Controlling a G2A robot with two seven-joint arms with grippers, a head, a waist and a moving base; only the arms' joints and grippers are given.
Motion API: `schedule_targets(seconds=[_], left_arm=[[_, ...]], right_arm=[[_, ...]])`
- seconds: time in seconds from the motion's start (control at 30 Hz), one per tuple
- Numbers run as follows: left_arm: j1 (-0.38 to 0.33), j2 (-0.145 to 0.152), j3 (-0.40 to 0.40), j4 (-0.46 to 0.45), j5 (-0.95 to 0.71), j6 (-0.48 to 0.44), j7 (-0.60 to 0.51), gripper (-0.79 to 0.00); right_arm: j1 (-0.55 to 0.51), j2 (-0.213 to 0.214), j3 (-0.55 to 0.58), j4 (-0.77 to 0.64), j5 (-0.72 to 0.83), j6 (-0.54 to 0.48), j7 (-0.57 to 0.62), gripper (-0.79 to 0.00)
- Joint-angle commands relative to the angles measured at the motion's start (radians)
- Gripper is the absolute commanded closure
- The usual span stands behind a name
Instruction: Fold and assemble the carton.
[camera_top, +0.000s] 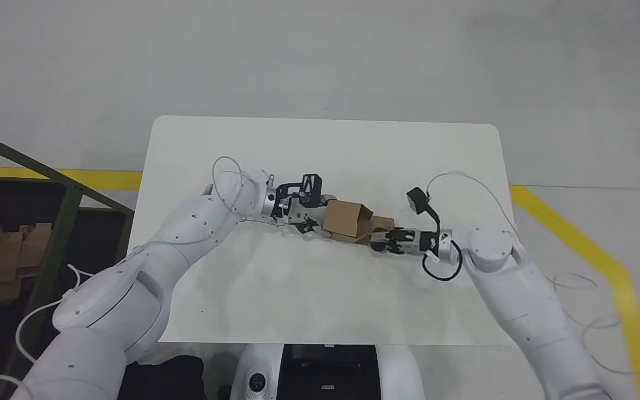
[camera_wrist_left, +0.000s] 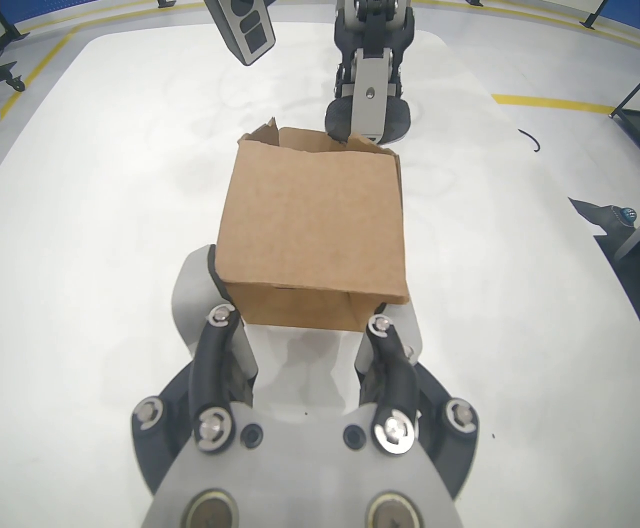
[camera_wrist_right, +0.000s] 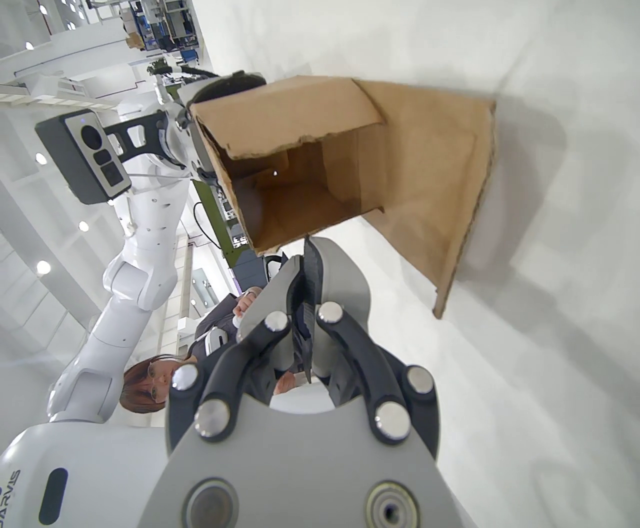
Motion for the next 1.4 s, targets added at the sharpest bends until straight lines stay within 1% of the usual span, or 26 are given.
schedule_targets(seconds=[0.0,0.23,0.3,0.57,0.77,0.9,1.07,1.23,1.37], left_arm=[[0.0,0.001,-0.002,0.001,0.0,-0.001,0.002,-0.422],[0.004,0.002,-0.005,-0.007,-0.001,-0.003,0.003,-0.437],[0.006,0.002,-0.005,-0.011,-0.001,-0.003,0.003,-0.431],[0.01,0.002,-0.004,-0.02,0.002,-0.003,-0.003,-0.443],[0.012,0.0,-0.004,-0.025,0.002,-0.005,-0.006,-0.453],[0.013,0.001,-0.005,-0.025,0.004,-0.004,-0.004,-0.459],[0.013,0.004,-0.008,-0.024,0.007,-0.004,-0.001,-0.48],[0.016,0.007,-0.011,-0.028,0.011,-0.003,0.001,-0.483],[0.019,0.01,-0.012,-0.035,0.014,-0.006,0.005,-0.489]], right_arm=[[0.014,-0.006,-0.018,0.015,-0.001,-0.006,-0.006,0.0],[0.057,-0.028,-0.065,0.057,0.031,-0.03,-0.023,0.0],[0.073,-0.035,-0.083,0.071,0.038,-0.037,-0.023,0.0],[0.137,-0.07,-0.151,0.149,0.083,-0.072,-0.002,0.0],[0.164,-0.084,-0.165,0.216,0.12,-0.108,0.014,0.0],[0.162,-0.075,-0.134,0.242,0.126,-0.133,0.026,0.0],[0.138,-0.045,-0.054,0.237,0.116,-0.147,0.03,0.0],[0.107,-0.018,0.014,0.193,0.077,-0.122,-0.016,0.0],[0.104,-0.017,0.015,0.16,0.051,-0.106,-0.049,0.0]])
